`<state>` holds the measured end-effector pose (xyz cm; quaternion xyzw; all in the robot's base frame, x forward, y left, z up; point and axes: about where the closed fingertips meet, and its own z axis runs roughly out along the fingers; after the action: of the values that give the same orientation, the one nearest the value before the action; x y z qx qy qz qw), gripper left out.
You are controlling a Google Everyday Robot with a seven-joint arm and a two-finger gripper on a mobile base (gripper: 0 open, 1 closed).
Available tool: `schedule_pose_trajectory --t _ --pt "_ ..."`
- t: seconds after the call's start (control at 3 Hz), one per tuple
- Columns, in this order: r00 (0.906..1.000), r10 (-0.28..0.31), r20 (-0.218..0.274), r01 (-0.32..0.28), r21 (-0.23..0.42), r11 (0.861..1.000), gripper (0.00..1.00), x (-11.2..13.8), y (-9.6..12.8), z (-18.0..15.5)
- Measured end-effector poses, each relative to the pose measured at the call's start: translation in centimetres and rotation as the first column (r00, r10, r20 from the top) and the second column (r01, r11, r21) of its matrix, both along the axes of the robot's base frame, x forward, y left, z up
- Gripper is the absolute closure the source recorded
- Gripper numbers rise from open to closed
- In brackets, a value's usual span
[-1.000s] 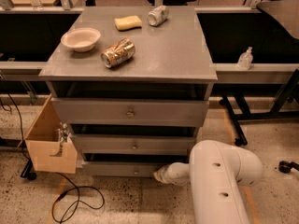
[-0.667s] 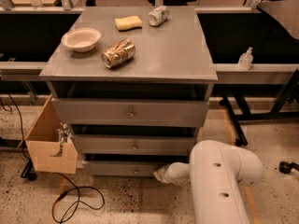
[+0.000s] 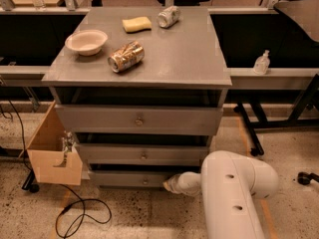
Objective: Close bottom drawer
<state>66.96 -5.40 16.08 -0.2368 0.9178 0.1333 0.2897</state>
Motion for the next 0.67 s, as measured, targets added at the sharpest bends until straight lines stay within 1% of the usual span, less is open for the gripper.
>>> schedule_pose_trajectory --t 0.67 --pt "1.0 0.0 0.0 0.0 0.0 1.0 1.0 0.0 0.0 0.0"
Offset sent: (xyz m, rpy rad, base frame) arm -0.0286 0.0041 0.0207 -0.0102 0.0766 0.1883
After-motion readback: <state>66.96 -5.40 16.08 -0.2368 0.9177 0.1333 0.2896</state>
